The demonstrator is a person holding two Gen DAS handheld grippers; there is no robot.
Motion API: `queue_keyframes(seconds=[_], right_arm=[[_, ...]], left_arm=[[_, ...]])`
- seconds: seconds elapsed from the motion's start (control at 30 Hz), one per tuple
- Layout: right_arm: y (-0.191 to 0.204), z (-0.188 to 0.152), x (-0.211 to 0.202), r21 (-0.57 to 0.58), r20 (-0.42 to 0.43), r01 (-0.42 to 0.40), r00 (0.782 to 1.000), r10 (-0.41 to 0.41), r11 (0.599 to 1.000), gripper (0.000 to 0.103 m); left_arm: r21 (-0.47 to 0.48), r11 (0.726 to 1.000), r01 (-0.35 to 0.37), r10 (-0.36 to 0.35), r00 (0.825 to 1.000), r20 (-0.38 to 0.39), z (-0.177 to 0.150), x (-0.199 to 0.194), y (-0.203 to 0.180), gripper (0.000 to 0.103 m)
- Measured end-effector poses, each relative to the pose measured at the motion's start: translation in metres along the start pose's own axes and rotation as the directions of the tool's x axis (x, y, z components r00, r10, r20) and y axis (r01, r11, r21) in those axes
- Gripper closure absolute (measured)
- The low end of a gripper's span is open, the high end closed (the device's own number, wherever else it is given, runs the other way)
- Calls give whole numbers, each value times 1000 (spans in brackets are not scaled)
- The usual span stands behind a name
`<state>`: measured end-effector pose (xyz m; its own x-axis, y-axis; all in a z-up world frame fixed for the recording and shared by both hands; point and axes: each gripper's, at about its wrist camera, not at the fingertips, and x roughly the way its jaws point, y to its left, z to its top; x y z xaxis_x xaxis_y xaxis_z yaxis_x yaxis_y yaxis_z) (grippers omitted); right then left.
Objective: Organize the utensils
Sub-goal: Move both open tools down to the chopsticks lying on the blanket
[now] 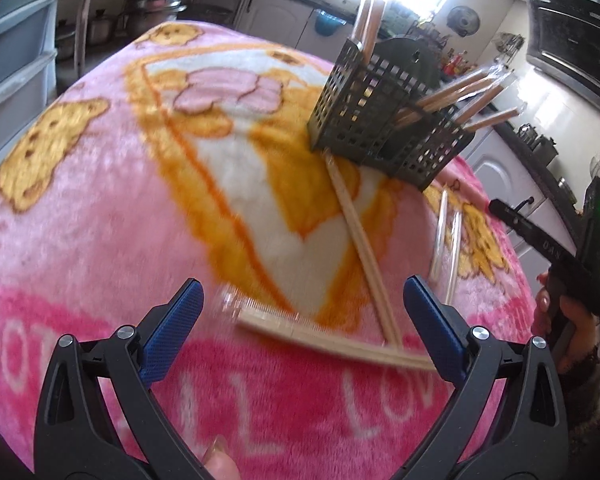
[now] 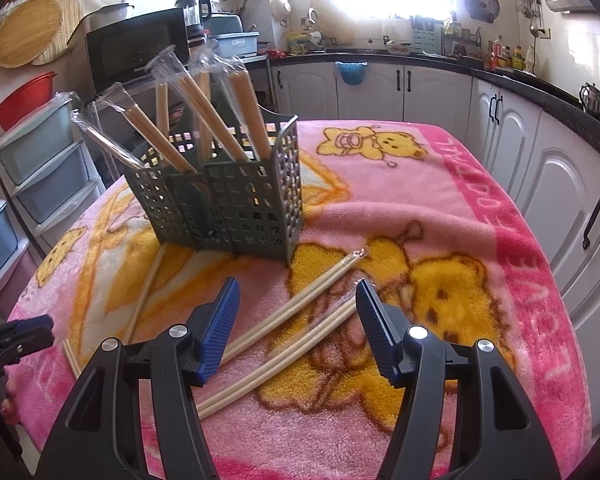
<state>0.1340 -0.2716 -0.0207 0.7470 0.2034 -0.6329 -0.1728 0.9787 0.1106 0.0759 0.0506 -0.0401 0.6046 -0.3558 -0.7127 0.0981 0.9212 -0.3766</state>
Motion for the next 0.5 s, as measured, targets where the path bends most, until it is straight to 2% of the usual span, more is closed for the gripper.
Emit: queue_keyframes(seconds=[0.1,0.17,0.33,0.43,0.5], right_arm=[[-6,-1,5,12,-12,10,1000,-10,1000,45],[-10,-2,10,20,-26,17,1000,-17,1000,45],[-22,-3,30,58,-87,20,996,-15,998,45],[-30,-4,43,85,-128,11,992,0,996,46],[-33,-4,49,99,-143,9,990,5,995,51]], left_arm=[[-45,999,24,-25,999,-39,-10,1,4,27],[-64,997,41,-45,997,-60,-15,3,5,30],[-93,994,57,-61,997,-50,-10,12,7,31],[-99,994,47,-52,998,-44,-3,20,8,37],[-110,993,45,-49,998,-29,2,24,11,43]])
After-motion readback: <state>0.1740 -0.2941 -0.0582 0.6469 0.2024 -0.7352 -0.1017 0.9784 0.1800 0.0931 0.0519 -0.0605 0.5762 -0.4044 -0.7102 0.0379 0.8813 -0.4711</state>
